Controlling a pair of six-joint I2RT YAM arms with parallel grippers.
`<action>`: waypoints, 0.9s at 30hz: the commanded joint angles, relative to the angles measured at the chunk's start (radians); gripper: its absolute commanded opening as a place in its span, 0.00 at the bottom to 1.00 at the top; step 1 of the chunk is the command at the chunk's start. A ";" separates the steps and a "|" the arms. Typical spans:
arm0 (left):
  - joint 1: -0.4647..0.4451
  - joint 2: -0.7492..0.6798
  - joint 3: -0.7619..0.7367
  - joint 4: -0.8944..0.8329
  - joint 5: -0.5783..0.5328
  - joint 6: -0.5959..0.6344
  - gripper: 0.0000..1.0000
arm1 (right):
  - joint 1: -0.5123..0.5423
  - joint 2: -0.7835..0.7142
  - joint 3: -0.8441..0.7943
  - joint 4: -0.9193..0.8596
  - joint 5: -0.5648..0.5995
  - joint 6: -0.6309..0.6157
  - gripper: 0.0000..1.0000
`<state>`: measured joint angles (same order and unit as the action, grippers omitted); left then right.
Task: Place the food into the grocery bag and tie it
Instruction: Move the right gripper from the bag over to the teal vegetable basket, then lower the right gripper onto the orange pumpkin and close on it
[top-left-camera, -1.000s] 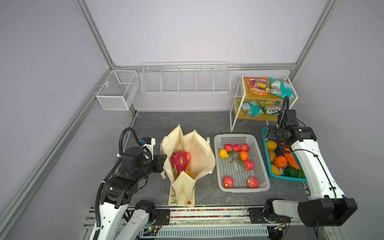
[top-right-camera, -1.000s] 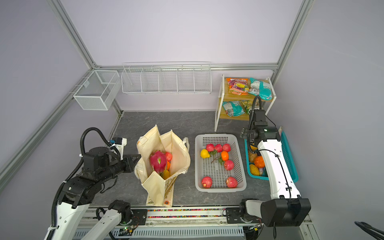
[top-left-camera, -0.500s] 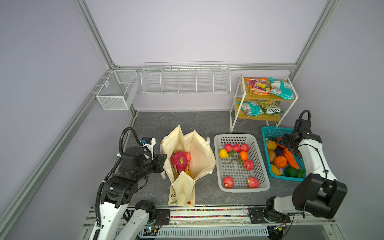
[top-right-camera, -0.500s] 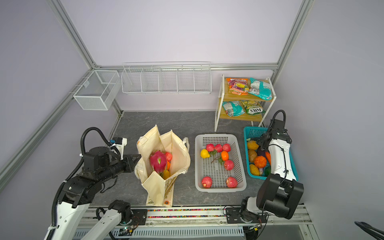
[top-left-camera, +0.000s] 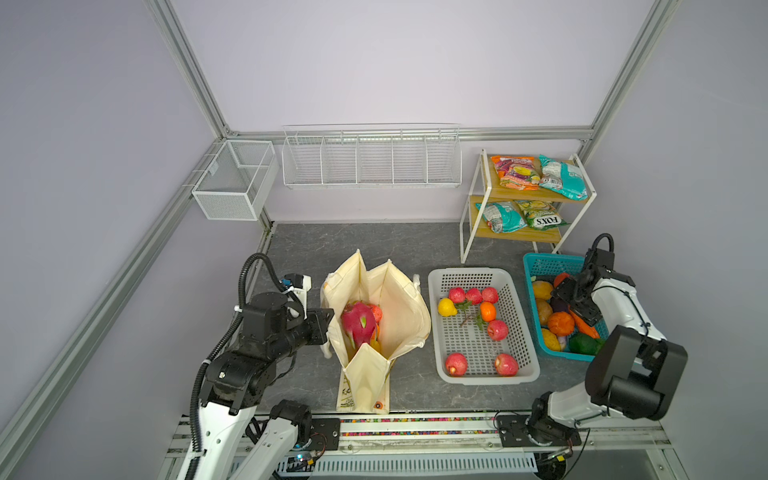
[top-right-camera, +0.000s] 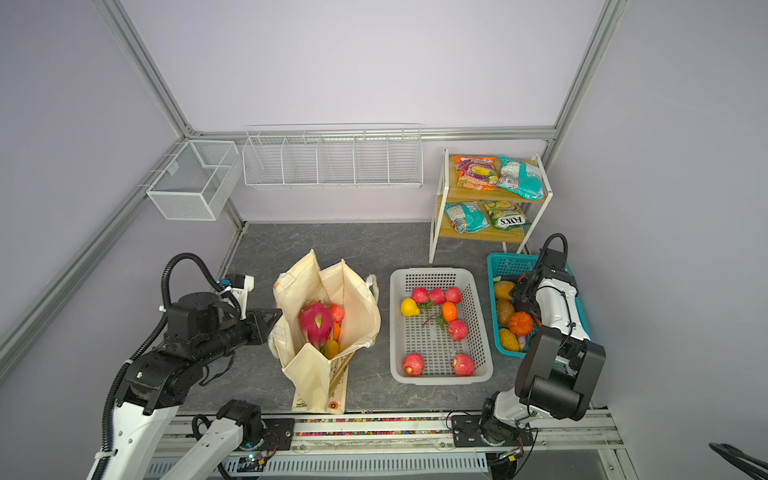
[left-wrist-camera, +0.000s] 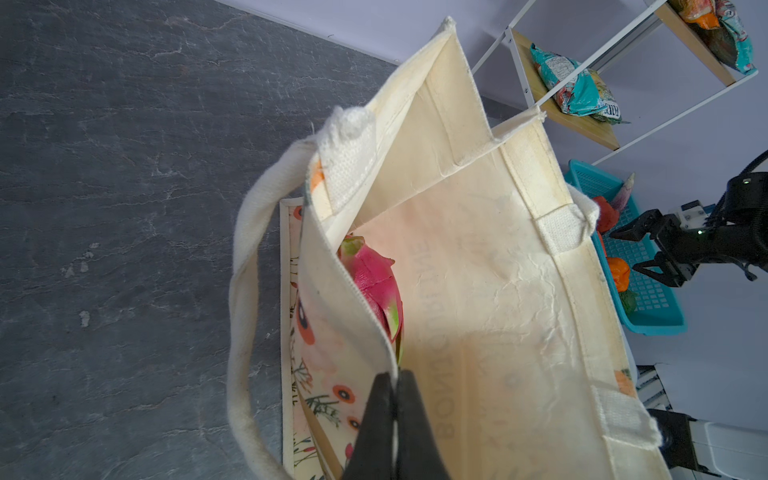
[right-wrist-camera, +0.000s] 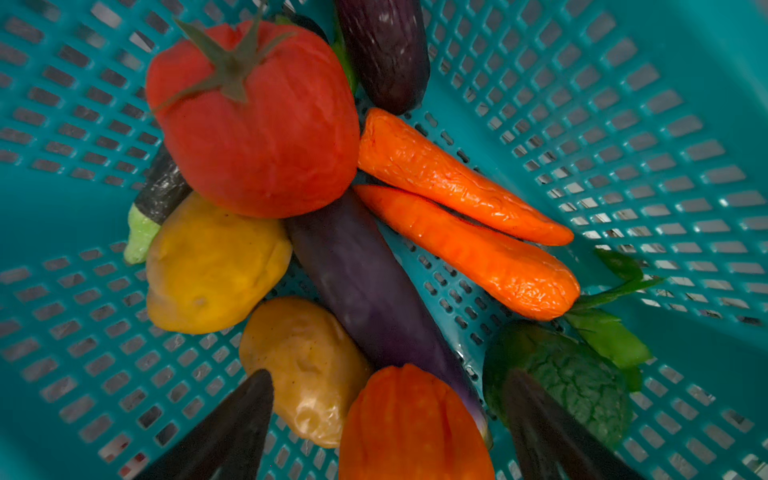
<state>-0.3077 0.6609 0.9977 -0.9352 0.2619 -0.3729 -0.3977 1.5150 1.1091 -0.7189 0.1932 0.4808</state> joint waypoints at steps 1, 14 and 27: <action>-0.001 -0.008 0.021 -0.025 -0.001 0.009 0.00 | -0.004 0.020 -0.027 0.016 -0.021 0.024 0.89; -0.001 -0.012 0.016 -0.012 0.000 0.009 0.00 | -0.004 0.016 -0.083 0.031 -0.049 0.035 0.96; 0.000 -0.008 0.020 0.001 0.000 0.008 0.00 | -0.005 -0.040 -0.107 0.038 -0.087 0.053 0.65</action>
<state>-0.3077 0.6575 0.9977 -0.9356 0.2619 -0.3729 -0.3977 1.5131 1.0168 -0.6857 0.1295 0.5209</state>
